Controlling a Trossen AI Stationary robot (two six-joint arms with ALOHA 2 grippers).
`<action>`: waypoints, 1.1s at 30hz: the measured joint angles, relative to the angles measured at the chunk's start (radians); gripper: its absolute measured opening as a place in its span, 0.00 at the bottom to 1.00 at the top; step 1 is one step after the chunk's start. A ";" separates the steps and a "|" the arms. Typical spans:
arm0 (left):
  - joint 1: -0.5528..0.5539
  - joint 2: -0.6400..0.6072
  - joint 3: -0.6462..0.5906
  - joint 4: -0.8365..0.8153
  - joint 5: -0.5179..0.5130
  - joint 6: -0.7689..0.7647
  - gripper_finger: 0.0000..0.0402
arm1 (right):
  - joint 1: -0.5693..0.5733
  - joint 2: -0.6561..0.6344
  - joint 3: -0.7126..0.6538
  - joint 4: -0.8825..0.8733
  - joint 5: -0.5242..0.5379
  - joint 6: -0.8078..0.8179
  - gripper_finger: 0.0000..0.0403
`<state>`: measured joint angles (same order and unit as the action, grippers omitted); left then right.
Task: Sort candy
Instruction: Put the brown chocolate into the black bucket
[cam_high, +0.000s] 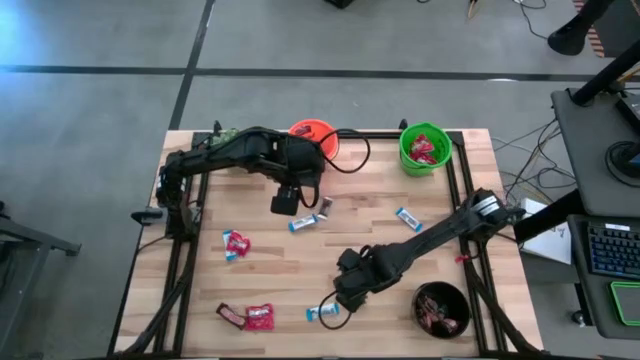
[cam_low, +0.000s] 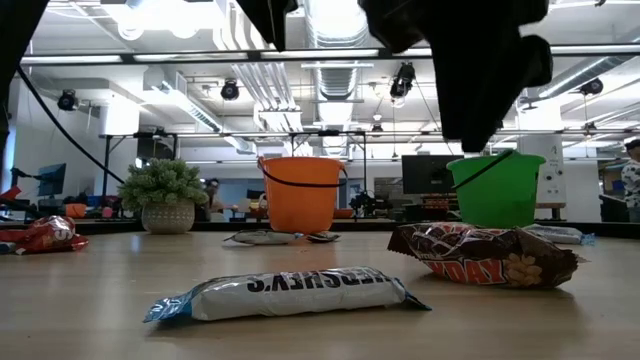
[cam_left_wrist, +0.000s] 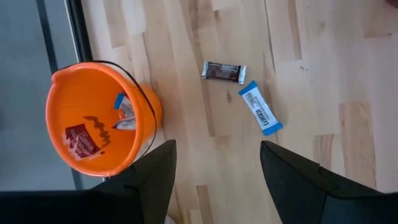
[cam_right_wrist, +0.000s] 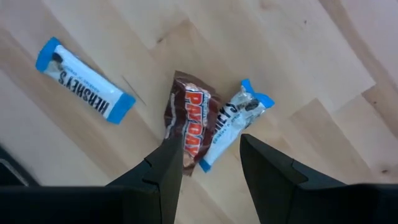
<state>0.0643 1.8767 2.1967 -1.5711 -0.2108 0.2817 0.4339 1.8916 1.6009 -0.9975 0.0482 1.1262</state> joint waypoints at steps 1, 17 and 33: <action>0.000 0.000 0.000 0.000 0.000 0.000 0.53 | 0.000 0.008 0.000 0.007 -0.002 0.000 0.37; 0.003 0.000 0.000 0.000 0.000 -0.002 0.53 | 0.002 0.103 0.000 0.097 -0.041 -0.001 0.37; 0.003 0.000 0.000 0.000 0.000 -0.003 0.53 | -0.001 0.178 0.001 0.105 -0.056 -0.020 0.37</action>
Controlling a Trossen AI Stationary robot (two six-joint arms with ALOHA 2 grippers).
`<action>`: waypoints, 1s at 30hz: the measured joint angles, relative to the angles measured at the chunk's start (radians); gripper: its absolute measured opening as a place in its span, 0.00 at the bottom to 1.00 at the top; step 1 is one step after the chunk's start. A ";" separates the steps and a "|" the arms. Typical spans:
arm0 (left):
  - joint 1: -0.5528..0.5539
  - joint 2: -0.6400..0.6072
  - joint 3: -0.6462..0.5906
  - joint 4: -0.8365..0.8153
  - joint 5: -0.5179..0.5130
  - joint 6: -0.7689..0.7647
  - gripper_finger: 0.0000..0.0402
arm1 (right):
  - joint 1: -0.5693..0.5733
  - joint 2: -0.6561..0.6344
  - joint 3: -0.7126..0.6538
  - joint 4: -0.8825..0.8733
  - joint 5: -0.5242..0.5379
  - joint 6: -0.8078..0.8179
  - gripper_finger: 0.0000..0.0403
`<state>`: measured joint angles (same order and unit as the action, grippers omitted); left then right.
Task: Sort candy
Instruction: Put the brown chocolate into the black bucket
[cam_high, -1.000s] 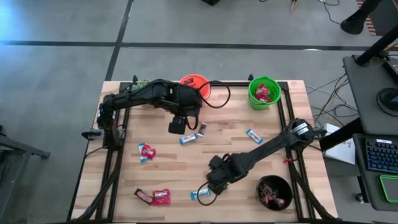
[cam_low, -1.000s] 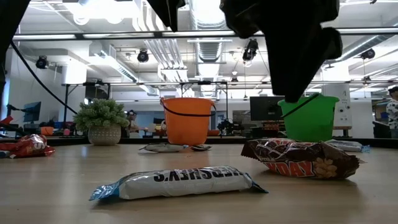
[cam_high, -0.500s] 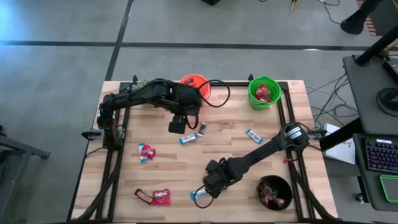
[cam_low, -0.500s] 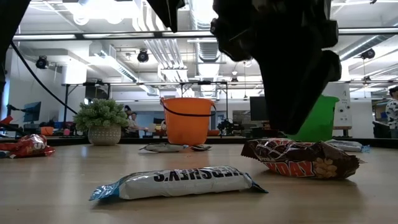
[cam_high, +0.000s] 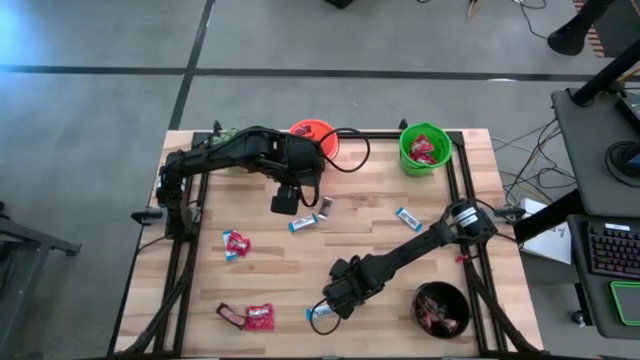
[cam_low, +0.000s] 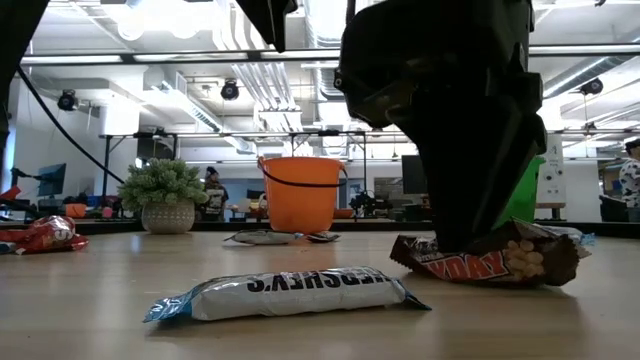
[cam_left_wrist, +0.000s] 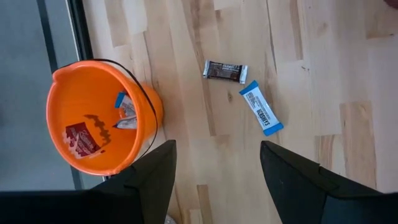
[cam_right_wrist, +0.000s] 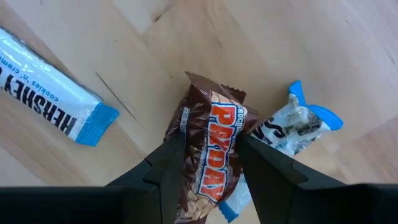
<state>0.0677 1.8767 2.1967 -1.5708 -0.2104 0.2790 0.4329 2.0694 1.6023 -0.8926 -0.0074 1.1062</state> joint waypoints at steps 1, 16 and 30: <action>0.000 0.000 0.000 0.000 0.000 0.000 0.53 | -0.001 0.004 0.000 0.001 0.000 -0.004 0.37; 0.003 0.000 0.000 0.000 0.000 0.003 0.53 | -0.021 0.019 -0.001 0.012 -0.031 -0.052 0.05; 0.006 0.000 0.000 0.000 0.000 0.003 0.53 | -0.021 -0.073 -0.008 0.001 -0.052 -0.061 0.02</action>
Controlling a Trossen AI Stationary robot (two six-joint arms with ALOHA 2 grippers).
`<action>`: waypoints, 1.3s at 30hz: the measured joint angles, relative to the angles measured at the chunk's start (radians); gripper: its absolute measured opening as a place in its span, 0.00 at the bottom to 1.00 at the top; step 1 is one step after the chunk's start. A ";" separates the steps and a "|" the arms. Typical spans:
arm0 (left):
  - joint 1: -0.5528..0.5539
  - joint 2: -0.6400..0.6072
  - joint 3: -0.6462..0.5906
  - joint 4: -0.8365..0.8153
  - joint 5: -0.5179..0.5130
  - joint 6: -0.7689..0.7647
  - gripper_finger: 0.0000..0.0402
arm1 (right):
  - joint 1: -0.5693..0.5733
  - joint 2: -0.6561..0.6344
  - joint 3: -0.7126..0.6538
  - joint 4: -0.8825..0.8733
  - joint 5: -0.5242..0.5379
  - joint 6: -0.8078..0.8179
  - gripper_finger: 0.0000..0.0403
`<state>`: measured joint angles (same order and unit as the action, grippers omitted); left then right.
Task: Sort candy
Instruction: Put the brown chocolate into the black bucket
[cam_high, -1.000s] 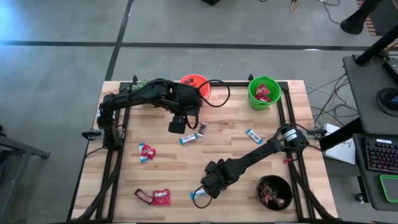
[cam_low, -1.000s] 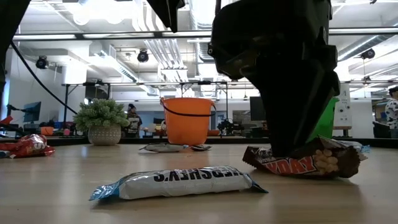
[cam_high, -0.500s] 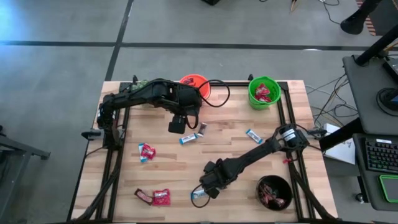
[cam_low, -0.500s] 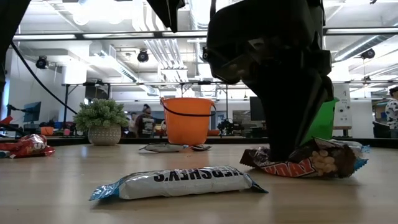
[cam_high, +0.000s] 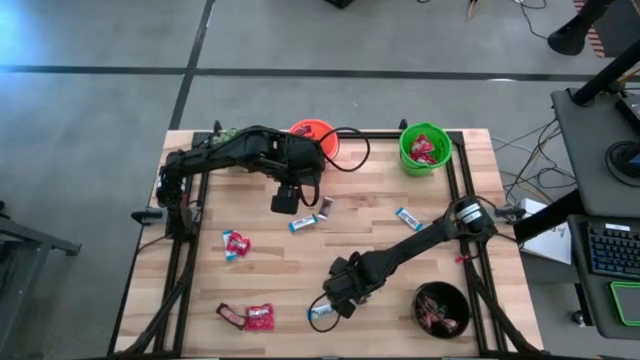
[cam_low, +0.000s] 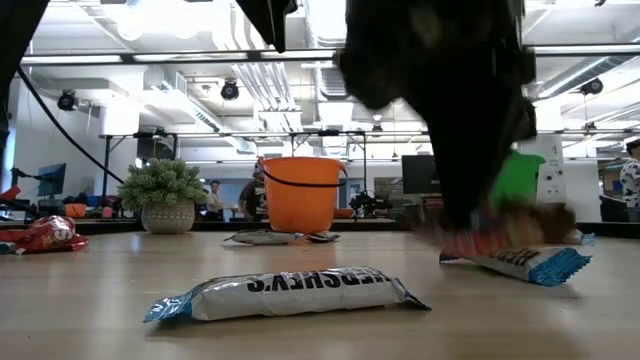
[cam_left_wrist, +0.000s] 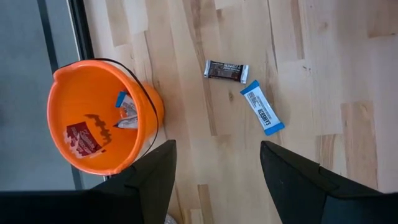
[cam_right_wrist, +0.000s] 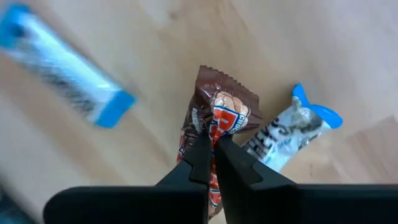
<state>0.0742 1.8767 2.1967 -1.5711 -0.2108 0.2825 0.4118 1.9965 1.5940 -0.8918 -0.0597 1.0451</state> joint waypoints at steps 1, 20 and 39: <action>0.000 0.000 0.000 0.000 0.000 0.000 0.53 | 0.000 -0.019 0.000 0.000 0.000 -0.001 0.02; 0.000 -0.001 0.000 0.000 0.000 -0.003 0.53 | 0.070 -0.426 0.004 -0.232 -0.027 0.065 0.02; 0.000 0.000 0.000 0.000 0.000 -0.008 0.53 | 0.325 -0.473 0.004 -0.421 -0.069 0.414 0.02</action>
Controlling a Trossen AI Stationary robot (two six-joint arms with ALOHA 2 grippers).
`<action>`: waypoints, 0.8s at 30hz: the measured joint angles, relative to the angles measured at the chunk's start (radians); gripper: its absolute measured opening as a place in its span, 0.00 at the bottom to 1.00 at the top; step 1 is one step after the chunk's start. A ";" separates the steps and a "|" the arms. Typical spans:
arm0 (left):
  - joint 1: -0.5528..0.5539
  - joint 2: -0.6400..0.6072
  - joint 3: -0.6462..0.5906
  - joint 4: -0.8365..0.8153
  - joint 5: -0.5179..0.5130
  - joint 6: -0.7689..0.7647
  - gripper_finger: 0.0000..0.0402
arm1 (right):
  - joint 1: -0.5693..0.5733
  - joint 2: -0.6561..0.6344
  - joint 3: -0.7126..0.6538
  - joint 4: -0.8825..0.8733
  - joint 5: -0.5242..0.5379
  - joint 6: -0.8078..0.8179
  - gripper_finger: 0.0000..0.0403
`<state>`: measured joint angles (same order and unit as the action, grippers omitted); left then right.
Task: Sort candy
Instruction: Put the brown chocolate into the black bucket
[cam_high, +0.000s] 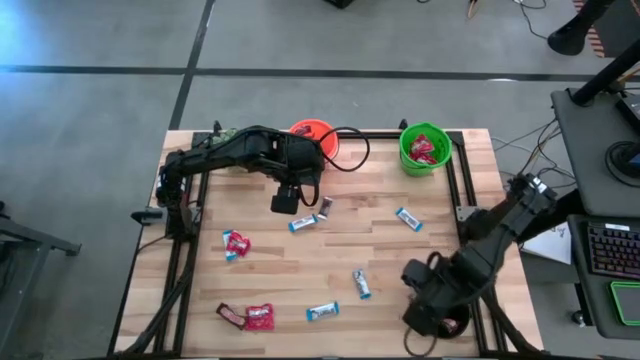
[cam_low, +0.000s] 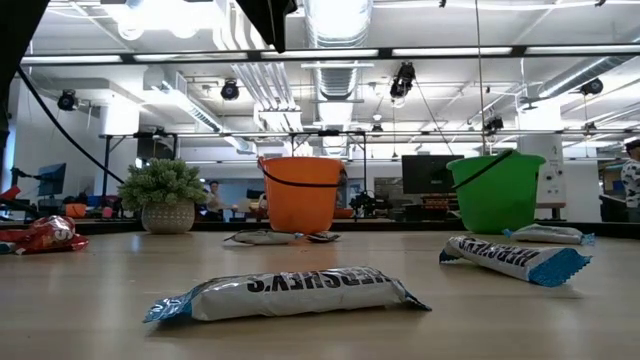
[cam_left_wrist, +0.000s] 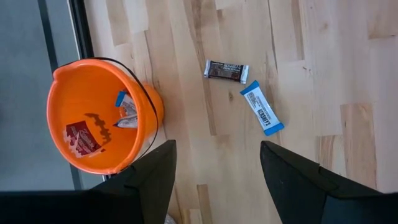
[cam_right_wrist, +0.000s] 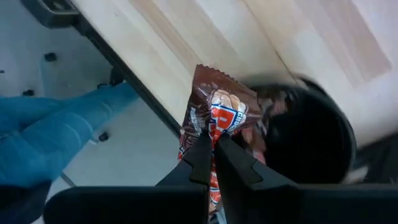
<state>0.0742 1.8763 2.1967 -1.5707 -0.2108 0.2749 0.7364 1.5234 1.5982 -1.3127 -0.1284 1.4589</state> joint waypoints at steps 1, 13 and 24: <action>0.000 0.000 0.000 0.000 0.000 0.000 0.53 | 0.014 0.000 0.000 -0.019 0.001 0.027 0.02; 0.000 0.001 0.000 0.000 0.000 0.003 0.53 | 0.112 0.000 0.000 -0.139 -0.004 0.259 0.02; 0.000 0.001 0.000 0.000 -0.007 0.003 0.51 | 0.114 0.000 0.000 -0.140 -0.005 0.288 0.05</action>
<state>0.0738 1.8776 2.1967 -1.5711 -0.2173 0.2781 0.8509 1.5238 1.5982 -1.4525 -0.1339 1.7464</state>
